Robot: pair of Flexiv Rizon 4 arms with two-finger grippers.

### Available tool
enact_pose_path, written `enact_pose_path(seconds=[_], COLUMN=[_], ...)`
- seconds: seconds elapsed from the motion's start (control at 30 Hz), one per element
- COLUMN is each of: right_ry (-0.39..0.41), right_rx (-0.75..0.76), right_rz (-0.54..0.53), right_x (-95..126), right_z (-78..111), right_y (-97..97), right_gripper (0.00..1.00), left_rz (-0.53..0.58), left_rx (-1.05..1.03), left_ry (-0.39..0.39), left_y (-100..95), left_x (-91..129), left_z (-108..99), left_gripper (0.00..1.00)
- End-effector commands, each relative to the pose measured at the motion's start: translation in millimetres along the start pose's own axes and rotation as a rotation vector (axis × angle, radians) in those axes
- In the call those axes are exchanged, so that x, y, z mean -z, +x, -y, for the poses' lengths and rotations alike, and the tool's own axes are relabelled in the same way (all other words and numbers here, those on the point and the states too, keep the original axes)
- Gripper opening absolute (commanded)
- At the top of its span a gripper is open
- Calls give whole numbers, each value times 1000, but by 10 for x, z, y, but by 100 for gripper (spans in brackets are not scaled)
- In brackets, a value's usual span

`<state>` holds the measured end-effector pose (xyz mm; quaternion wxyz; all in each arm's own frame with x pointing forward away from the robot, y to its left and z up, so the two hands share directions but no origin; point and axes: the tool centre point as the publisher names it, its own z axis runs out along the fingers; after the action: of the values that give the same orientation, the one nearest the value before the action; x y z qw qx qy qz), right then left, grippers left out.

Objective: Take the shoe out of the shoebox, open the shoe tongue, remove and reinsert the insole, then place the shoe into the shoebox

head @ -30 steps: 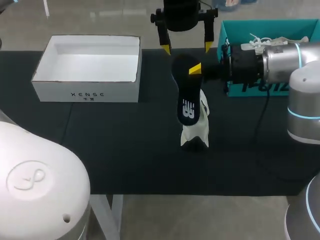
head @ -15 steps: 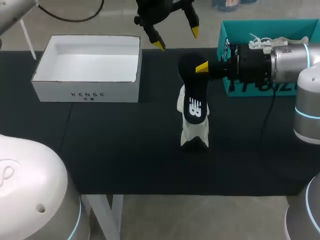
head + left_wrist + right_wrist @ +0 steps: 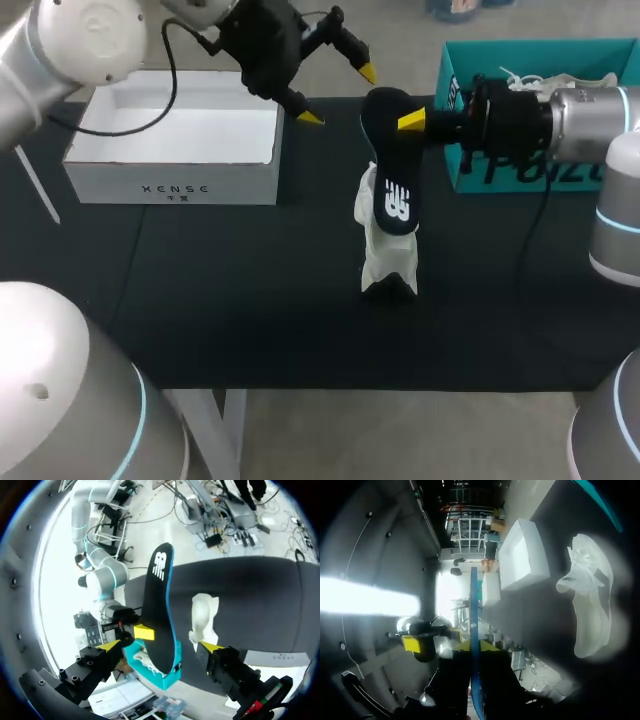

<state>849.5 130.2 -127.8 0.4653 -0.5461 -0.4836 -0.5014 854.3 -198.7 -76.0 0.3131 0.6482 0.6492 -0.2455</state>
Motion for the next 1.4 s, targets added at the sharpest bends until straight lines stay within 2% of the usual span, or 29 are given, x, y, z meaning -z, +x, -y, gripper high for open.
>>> enact_pose_path(seconds=[0.03, 0.37, 0.4, 0.47, 0.53, 0.6, 0.7, 0.73, 0.77, 0.9, 0.97, 1.03, 1.07, 1.4], right_ry=[-7, -21, -22, -18, -9, 1, 3, 2, -1, -9, -11, -13, -13, -16], right_rx=[1, -13, -13, -10, -7, -6, -7, -8, -7, -6, -7, -7, -7, -2], right_rz=[4, -38, -42, -45, -42, -41, -39, -41, -43, -46, -45, -45, -44, -39], right_x=[26, 13, 10, -1, -26, -62, -89, -92, -94, -91, -86, -84, -84, -70], right_z=[17, -7, -2, 12, 35, 59, 69, 71, 72, 77, 82, 87, 91, 124], right_y=[56, 176, 193, 215, 213, 194, 175, 174, 174, 179, 175, 173, 173, 186], right_gripper=[0, 0, 0, 0, 0, 0, 0, 0, 0, 0, 0, 0, 0, 0], left_rz=[520, 596, 598, 603, 609, 616, 640, 651, 663, 679, 694, 705, 705, 644], left_rx=[37, 103, 103, 116, 121, 120, 142, 147, 153, 163, 173, 183, 182, 221], left_ry=[-94, -94, -92, -87, -75, -67, -54, -53, -52, -41, -38, -40, -39, -18], left_y=[37, 11, 3, -17, -45, -76, -113, -122, -132, -148, -154, -157, -158, -52], left_x=[-88, -291, -307, -344, -382, -417, -478, -491, -501, -523, -523, -521, -520, -588], left_z=[71, 56, 54, 50, 51, 61, 70, 76, 81, 113, 125, 129, 129, 171], left_gripper=[100, 100, 99, 88, 90, 69, 63, 49, 43, 40, 29, 6, 0, 0])
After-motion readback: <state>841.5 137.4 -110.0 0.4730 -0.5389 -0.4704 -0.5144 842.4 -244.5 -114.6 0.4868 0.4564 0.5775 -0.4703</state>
